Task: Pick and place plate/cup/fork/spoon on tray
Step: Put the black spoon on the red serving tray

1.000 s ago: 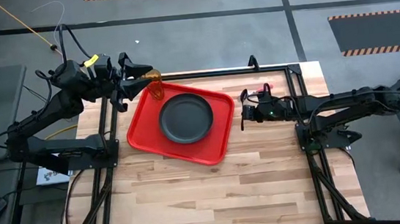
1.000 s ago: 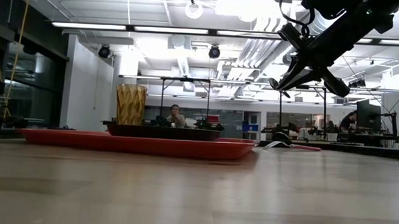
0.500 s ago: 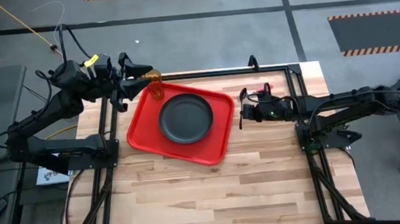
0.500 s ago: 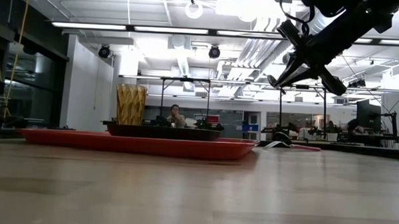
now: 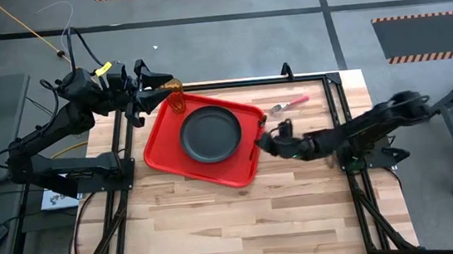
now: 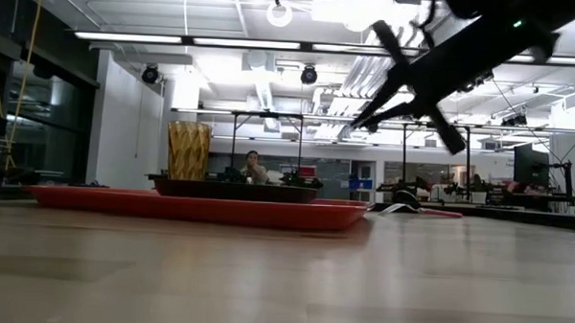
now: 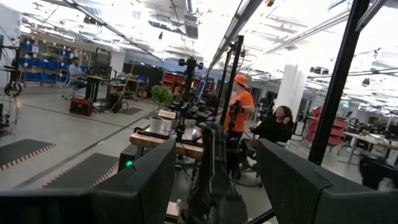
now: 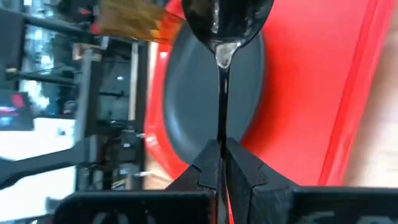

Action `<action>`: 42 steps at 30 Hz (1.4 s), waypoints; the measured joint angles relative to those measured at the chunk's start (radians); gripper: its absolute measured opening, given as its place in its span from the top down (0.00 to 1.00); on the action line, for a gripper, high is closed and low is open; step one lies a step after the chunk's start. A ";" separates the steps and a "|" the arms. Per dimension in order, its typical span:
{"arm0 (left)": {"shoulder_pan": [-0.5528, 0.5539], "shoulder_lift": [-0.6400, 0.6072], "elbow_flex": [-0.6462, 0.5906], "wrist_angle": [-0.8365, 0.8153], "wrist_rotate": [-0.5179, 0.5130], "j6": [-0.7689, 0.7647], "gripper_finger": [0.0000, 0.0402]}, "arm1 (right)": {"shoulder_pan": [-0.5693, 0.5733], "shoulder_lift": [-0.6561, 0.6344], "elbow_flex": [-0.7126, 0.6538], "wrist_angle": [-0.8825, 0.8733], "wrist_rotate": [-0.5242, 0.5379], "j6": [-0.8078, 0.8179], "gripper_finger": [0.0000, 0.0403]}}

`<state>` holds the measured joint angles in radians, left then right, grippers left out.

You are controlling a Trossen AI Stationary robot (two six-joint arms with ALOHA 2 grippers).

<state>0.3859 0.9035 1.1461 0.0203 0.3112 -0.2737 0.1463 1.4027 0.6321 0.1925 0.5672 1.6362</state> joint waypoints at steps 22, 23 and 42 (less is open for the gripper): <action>0.000 0.000 0.000 -0.001 0.000 0.005 0.47 | -0.151 0.387 0.323 -0.376 -0.217 0.128 1.00; 0.000 0.000 0.000 -0.001 0.000 0.005 0.47 | -0.147 0.386 0.323 -0.387 -0.221 0.139 1.00; 0.000 0.000 0.000 0.000 0.000 0.005 0.47 | -0.133 0.387 0.323 -0.413 -0.255 0.199 0.91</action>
<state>0.3859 0.9035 1.1461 0.0200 0.3111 -0.2687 0.0135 1.7893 0.9546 -0.2203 0.3122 1.8347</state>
